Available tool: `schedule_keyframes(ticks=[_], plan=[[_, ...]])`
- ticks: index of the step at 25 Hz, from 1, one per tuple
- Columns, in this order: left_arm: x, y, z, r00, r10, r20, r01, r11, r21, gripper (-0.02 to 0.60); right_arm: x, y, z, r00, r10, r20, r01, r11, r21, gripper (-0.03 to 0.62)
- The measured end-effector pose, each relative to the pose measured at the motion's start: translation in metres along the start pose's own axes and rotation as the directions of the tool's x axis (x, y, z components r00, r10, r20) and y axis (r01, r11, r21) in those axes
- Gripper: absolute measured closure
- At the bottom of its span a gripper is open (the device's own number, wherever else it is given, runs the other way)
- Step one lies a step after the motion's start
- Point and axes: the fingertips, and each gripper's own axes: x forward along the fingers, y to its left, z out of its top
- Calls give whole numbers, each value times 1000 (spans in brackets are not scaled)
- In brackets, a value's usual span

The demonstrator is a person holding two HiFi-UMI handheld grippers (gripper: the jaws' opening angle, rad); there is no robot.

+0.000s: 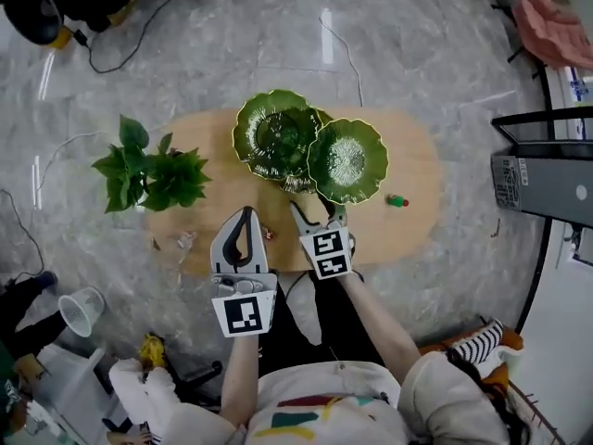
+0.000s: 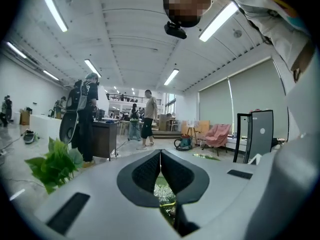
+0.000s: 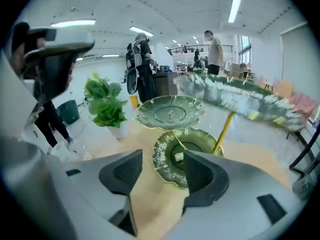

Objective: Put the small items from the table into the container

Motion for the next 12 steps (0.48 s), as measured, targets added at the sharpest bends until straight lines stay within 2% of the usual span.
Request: schedule_keyframes(ticks=[3,5,7,9,10,11,12], plan=[[-8,-9,50,999,-3,45,2,1000,27,572,-65,23,35,997,45,70,-51,996,78,355],[-9,-11,79,998,-10,64,7,999,43,572,-103,33,77,985,59,163,-77,991,106,355],[-7,-20,114,992,-50,114,43,997,68,574,-142,39,124,959,70,273,-99,991,92,355],[-9,-39,148,978,-125,165,107,988,109,574,-185,40,160,928,63,367,-92,994,62,356],[-12,-48,160,972,-156,174,134,982,130,574,-204,38,174,913,36,406,-58,997,43,393],[-13,-54,170,968,-174,178,149,978,146,572,-219,33,188,895,0,445,-10,1000,19,549],[-14,-57,180,967,-176,183,149,977,152,574,-232,28,202,874,-31,485,39,999,-6,579]])
